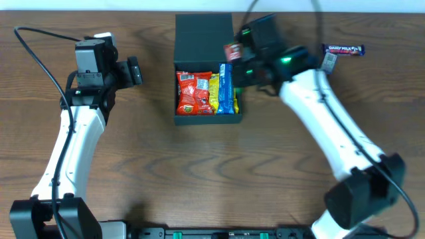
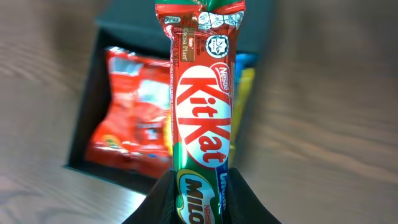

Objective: Pack container
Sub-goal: 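Carry the KitKat bar over the box with the right gripper, then insert the KitKat bar between the red bag and blue bar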

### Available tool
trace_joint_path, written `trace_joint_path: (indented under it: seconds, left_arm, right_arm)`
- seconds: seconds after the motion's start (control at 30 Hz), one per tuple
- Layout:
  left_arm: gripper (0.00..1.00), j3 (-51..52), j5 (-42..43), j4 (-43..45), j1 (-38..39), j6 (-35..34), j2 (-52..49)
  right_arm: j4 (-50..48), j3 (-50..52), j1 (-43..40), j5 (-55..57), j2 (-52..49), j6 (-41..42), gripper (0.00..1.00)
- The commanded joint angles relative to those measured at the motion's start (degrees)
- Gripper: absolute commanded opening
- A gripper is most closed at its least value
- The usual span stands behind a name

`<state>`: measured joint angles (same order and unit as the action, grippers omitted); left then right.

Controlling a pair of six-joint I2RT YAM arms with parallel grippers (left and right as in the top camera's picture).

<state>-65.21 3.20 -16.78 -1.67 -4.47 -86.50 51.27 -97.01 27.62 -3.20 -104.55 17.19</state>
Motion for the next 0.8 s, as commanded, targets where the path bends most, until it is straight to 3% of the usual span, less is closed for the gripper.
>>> trace_joint_path:
  seconds: [0.0,0.23,0.6,0.63,0.7,0.77]
  left_arm:
    - [0.95,0.33,0.87,-1.01,-0.22,0.2,-0.42]
    - [0.95,0.33,0.87,-3.41,-0.22,0.2,-0.39]
    - [0.95,0.33,0.9,-4.46,-0.22,0.17,-0.39]
    - [0.95,0.33,0.9,-4.44,-0.22,0.2,-0.39]
    - [0.95,0.33,0.9,-4.44,-0.22,0.2,-0.39]
    - [0.95,0.33,0.9,-4.46,-0.22,0.2,-0.39]
  right_arm:
    - [-1.29,0.17,3.21,1.88,-3.72,6.84,0.14]
    - [-4.98,0.17,6.45,1.88,-10.64,14.1,0.11]
    - [-5.73,0.17,6.82,7.21,-16.22,17.53,0.12]
    - [-5.92,0.17,6.82,7.87,-16.22,17.51,0.17]
    - [-6.47,0.17,6.86,7.89,-16.24,17.51,0.41]
    - [-6.75,0.15,6.88,7.65,-16.22,17.49,0.54]
